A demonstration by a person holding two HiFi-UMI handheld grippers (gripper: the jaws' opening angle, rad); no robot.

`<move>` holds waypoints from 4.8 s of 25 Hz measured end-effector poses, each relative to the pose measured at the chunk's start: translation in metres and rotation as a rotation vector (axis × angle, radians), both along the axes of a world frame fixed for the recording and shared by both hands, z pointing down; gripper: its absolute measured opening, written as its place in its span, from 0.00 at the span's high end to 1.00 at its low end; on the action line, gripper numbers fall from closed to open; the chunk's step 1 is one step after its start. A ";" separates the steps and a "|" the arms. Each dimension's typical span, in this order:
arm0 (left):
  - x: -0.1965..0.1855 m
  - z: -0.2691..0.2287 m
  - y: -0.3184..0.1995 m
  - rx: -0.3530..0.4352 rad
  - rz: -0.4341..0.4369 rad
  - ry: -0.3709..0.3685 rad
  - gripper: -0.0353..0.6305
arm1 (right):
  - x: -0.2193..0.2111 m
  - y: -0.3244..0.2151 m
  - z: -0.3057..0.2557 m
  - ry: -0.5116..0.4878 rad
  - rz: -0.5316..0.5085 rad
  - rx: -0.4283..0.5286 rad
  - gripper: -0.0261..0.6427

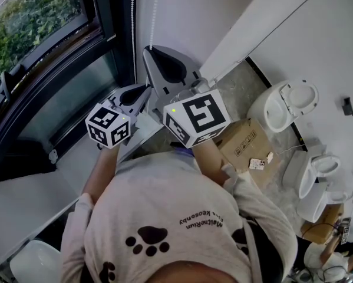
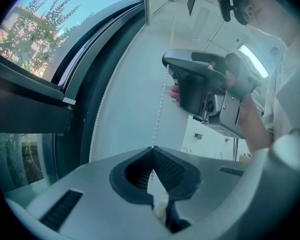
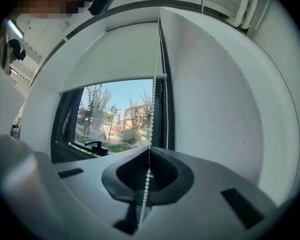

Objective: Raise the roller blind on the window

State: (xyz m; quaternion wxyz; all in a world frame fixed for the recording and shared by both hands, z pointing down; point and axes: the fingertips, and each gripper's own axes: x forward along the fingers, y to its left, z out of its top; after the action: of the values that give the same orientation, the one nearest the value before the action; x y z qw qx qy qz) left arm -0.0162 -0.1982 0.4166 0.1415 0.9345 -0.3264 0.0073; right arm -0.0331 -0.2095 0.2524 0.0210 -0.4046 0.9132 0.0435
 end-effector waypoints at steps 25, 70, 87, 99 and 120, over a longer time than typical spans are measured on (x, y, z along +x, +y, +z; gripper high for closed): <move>-0.005 0.133 0.021 -0.198 0.003 -0.156 0.94 | 0.000 0.005 0.135 0.124 0.061 -0.187 0.95; -0.018 -0.158 0.003 0.272 -0.023 -0.018 0.84 | 0.000 0.014 0.163 0.118 0.048 -0.224 0.95; -0.006 -0.191 -0.010 0.320 -0.028 -0.041 0.94 | -0.001 0.010 0.168 0.112 0.035 -0.237 0.95; -0.006 -0.128 -0.014 0.226 -0.051 -0.032 0.94 | -0.002 0.014 0.232 0.176 -0.004 -0.369 0.95; -0.001 -0.007 -0.012 -0.001 -0.043 -0.059 0.94 | 0.006 0.035 0.346 0.357 -0.030 -0.619 0.94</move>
State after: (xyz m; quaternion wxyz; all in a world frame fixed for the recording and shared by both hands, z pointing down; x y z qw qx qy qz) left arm -0.0176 -0.2104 0.4092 0.1325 0.9266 -0.3505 0.0323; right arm -0.0272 -0.1743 0.5987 -0.2618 -0.3641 0.8784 -0.1654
